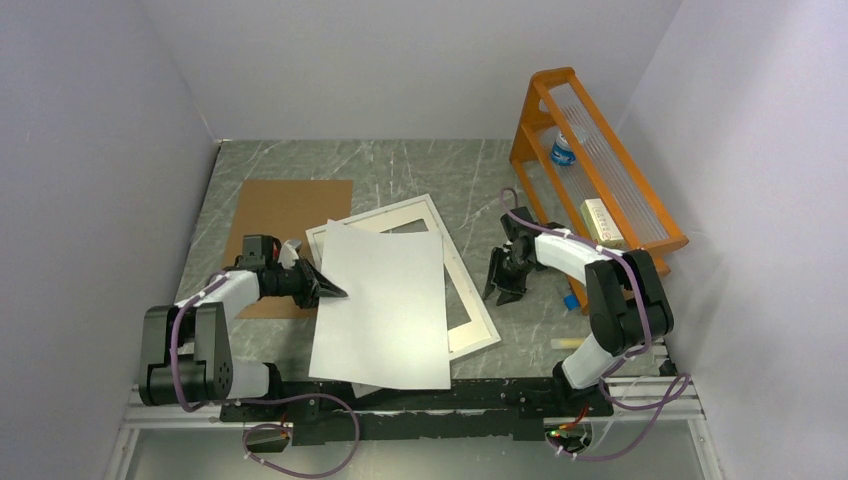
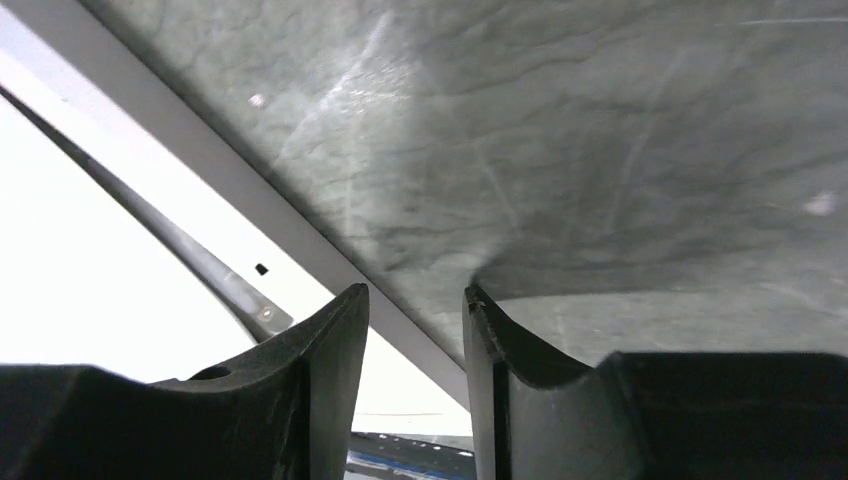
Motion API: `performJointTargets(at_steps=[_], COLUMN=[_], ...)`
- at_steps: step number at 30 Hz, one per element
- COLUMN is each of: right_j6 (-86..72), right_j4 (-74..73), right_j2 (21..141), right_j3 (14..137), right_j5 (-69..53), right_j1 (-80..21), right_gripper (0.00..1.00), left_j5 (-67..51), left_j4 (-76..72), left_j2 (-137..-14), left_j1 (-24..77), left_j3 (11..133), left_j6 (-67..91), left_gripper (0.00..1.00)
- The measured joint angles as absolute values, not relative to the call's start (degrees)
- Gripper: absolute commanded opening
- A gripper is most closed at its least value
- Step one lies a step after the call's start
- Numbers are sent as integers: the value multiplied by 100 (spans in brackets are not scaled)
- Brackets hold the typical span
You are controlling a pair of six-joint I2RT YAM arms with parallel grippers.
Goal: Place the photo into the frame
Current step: Pick up the photo from the photo frame.
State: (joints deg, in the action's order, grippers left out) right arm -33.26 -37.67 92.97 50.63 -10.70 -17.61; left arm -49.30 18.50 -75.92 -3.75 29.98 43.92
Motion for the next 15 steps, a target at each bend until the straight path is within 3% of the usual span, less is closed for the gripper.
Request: performJointTargets(at_steps=[7, 15], right_j6=[-3636, -3771], right_j4=[-3299, -3081], right_j2=[9177, 8969], right_j3=[4707, 4574], right_j5=[-1809, -1712], right_j1=[-1774, -2036], right_gripper=[41, 48], left_j5=[-4904, -4587], left_j4=[2324, 2869], left_j2=[-7599, -6563], left_j1=[-373, -373], left_j3=[3618, 4224], left_j6=[3992, 3868], left_gripper=[3, 2])
